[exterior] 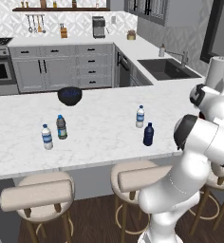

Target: Move the plastic bottles in the middle to the plastics group, and the glass bottles in the middle to the glass group.

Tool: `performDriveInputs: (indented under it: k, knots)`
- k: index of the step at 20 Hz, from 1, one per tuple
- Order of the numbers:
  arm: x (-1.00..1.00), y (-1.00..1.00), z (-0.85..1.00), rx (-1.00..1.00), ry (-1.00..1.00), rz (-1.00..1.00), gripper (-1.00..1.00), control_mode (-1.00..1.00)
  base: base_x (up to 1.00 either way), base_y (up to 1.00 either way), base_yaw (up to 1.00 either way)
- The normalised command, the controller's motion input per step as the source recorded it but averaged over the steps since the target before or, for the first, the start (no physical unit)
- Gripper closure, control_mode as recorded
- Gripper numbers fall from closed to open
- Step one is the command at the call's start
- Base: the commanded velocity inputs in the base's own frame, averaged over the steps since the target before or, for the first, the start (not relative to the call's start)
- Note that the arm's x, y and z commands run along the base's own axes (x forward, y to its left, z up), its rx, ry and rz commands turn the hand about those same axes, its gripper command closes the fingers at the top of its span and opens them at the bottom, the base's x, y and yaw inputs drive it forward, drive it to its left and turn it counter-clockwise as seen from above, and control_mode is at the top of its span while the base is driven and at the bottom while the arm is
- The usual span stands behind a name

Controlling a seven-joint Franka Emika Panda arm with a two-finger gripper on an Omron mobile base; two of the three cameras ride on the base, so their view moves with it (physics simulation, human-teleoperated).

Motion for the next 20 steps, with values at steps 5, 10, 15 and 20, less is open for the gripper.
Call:
performDriveInputs:
  k: [5, 10, 15, 20]
  knots:
    - [0.01, -0.19, 0.0, 0.0, -0.02, 0.0, 1.0, -1.0, 0.0, 0.0, 0.0]
    - [0.0, -0.01, 0.01, -0.03, 0.0, 0.0, 1.0, -1.0, 0.0, 0.0, 0.0]
    - [0.01, -0.03, 0.0, -0.01, 0.0, 0.0, 1.0, -1.0, 0.0, 0.0, 0.0]
    - [0.01, 0.0, -0.29, 0.0, 0.0, 0.0, 1.0, -1.0, 0.0, 0.0, 0.0]
